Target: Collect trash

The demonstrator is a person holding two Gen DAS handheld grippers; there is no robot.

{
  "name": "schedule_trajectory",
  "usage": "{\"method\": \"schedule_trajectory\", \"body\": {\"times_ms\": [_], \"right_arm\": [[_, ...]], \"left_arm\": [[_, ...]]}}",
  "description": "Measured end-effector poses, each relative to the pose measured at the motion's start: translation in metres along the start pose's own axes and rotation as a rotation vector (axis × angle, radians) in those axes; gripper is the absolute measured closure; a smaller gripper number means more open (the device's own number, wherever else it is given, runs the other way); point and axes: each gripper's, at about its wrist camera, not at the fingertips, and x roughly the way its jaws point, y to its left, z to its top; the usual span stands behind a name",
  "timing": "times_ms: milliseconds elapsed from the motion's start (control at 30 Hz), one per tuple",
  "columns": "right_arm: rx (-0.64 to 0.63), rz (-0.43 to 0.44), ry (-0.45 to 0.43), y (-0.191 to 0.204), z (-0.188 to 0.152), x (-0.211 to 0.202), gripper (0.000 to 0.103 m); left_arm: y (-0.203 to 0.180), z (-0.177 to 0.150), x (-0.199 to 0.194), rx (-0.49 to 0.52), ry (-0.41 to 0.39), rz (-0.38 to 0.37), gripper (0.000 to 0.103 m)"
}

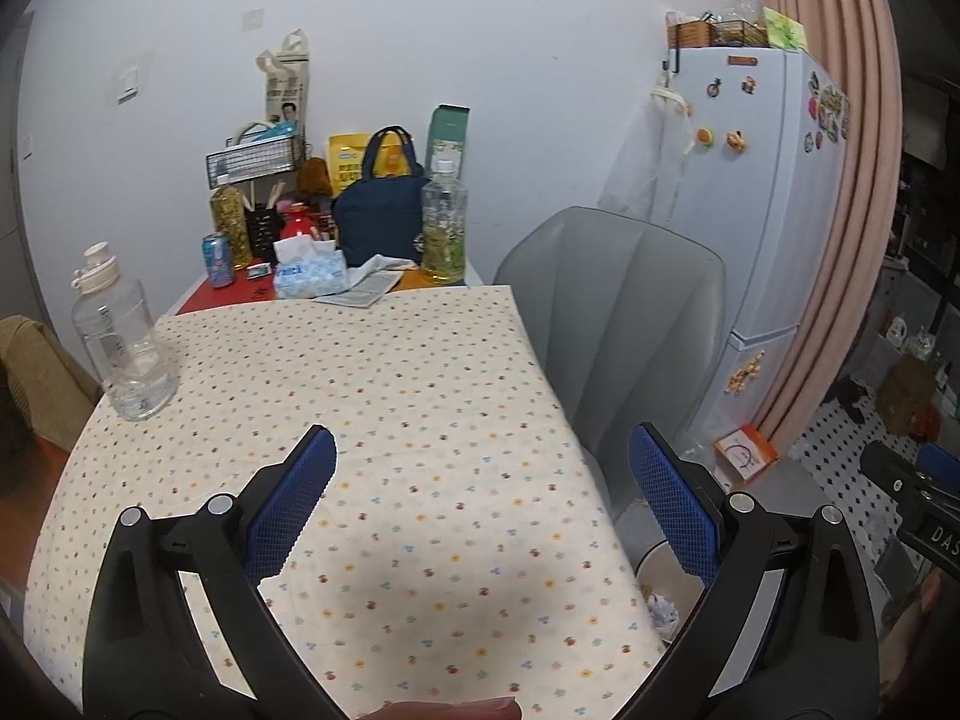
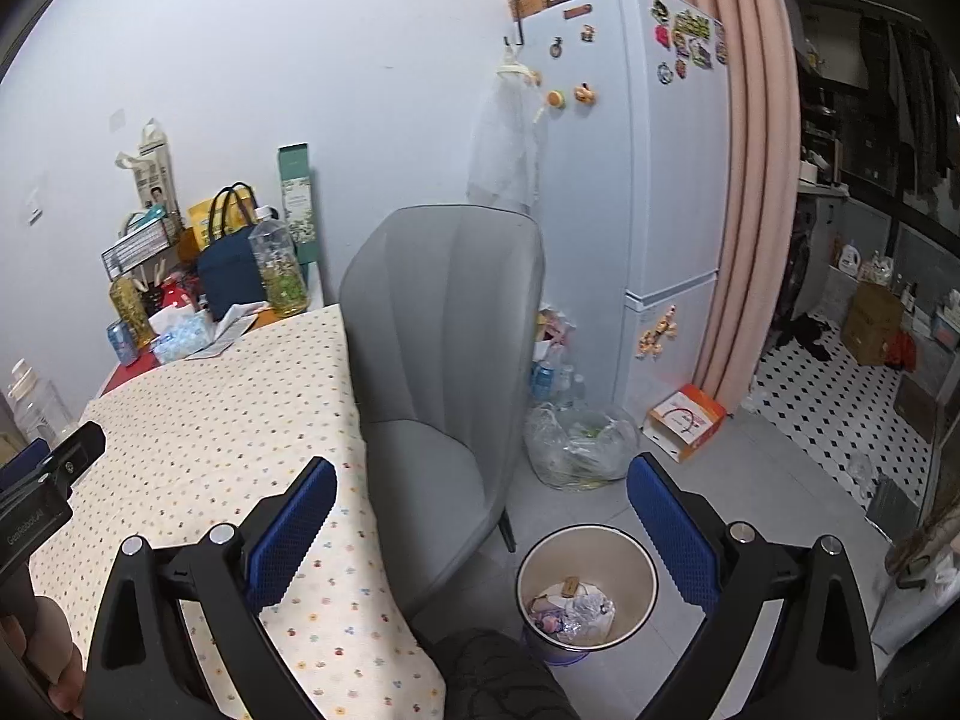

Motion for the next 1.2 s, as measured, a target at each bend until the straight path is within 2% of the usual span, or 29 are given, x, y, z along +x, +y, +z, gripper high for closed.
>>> {"method": "schedule_trajectory", "body": {"times_ms": [300,1200], "right_arm": [[-0.047,0.043,0.003,0.026,-0.002,0.001,0.008],[-0.053,0.046,0.011,0.030,-0.003,0.004,0.008]], "left_arm": [[0.018,-0.003,-0.005,-0.029,-0.003,0.030,0.006],[0.019,-0.007,-0.004,-0.035,0.003,0.030,0.006]]}}
